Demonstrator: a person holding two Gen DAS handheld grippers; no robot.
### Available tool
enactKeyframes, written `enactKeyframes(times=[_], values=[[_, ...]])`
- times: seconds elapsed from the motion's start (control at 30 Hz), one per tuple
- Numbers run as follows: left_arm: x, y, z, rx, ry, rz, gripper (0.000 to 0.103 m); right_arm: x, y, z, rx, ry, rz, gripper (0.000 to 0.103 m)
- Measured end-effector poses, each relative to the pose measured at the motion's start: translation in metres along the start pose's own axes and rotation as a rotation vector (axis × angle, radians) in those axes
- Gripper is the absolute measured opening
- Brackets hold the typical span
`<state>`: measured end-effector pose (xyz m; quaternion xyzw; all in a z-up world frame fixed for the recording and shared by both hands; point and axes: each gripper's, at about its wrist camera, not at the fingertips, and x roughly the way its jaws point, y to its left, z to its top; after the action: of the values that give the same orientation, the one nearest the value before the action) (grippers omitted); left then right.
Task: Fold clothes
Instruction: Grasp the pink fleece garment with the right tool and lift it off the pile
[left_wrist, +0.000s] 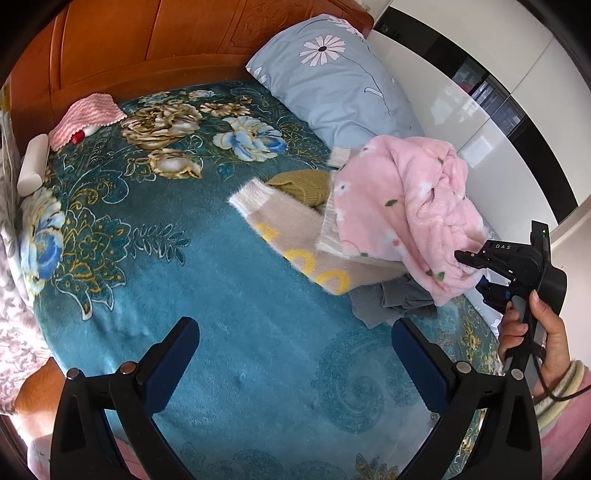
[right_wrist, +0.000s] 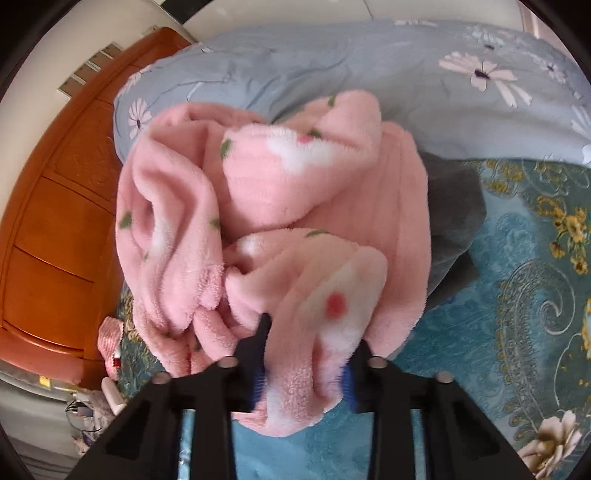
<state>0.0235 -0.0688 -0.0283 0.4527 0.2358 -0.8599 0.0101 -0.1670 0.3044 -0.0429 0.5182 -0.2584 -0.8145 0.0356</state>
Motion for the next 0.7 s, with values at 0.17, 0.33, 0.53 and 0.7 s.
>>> enactKeyframes(times=[0.17,0.33,0.53,0.7], values=[[-0.002,0.002,-0.003,-0.010,-0.002,0.000,0.103,-0.030,0.010,-0.003,0.000,-0.052,0.108,0.012],[-0.002,0.002,-0.005,-0.008,-0.001,-0.013,0.103,-0.098,0.020,-0.006,-0.037,-0.172,0.295,0.010],[0.006,-0.008,-0.010,0.017,0.030,-0.038,0.103,-0.223,0.023,-0.026,-0.187,-0.373,0.424,0.010],[0.022,-0.022,-0.019,0.052,0.089,-0.062,0.103,-0.308,-0.050,-0.049,-0.231,-0.517,0.358,0.010]])
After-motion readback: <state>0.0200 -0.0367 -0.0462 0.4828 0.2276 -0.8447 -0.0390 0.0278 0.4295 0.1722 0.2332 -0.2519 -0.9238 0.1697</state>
